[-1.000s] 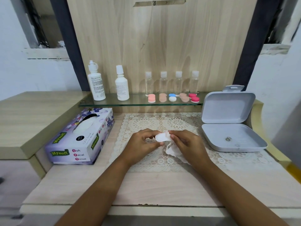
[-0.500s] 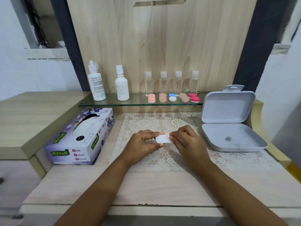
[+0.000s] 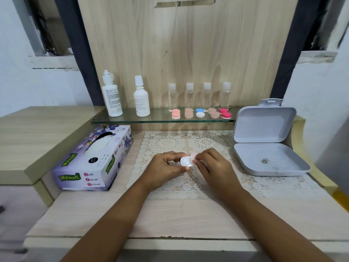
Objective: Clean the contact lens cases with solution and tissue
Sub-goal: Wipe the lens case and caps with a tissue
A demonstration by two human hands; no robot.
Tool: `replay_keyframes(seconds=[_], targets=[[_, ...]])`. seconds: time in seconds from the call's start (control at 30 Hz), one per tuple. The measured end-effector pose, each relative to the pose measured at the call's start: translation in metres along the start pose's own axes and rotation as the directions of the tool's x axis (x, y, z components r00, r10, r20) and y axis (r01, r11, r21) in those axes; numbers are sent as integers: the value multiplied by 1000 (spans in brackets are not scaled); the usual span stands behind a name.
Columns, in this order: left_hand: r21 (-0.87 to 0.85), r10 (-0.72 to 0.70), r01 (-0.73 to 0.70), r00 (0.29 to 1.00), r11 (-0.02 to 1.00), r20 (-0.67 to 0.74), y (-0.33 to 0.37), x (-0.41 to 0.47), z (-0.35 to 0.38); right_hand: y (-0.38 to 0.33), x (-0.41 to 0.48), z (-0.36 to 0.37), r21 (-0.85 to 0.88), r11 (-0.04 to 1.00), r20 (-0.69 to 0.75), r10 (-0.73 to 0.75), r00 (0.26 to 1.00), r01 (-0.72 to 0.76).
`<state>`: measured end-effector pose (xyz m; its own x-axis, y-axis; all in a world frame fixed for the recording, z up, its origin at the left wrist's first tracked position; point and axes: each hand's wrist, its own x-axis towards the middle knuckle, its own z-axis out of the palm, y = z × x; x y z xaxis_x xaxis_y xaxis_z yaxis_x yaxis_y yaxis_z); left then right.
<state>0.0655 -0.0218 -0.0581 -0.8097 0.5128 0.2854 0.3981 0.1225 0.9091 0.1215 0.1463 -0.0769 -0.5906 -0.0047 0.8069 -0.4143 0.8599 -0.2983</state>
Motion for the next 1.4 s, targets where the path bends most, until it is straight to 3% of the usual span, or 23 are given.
replay_keyframes(seconds=[0.1, 0.3, 0.5, 0.67, 0.83, 1.1, 1.27, 1.4], targets=[[-30, -13, 14, 1000, 999, 26, 2, -1, 0, -2, 0, 2, -20, 997, 19, -79, 997, 79], [-60, -48, 50, 998, 997, 32, 4, -1, 0, -2, 1, 2, -38, 996, -17, -81, 997, 80], [-17, 6, -5, 997, 1000, 74, 6, -3, 1, -8, 3, 5, 15, 985, 84, -173, 981, 173], [50, 28, -33, 996, 998, 88, 7, -4, 1, -5, 7, 4, -16, 989, 30, -149, 988, 149], [61, -2, -1, 998, 998, 59, 6, -3, 2, -11, 4, 7, 31, 974, 106, -229, 968, 227], [-7, -18, 19, 999, 1000, 31, 6, -2, 1, 1, 3, 0, -19, 996, 11, -90, 996, 90], [-54, -43, 44, 999, 998, 28, 5, -3, 0, -2, -1, -2, 34, 993, 53, -116, 992, 115], [-61, -41, 41, 999, 997, 12, 4, -2, -1, 3, 0, -6, 17, 1000, 14, -22, 1000, 21]])
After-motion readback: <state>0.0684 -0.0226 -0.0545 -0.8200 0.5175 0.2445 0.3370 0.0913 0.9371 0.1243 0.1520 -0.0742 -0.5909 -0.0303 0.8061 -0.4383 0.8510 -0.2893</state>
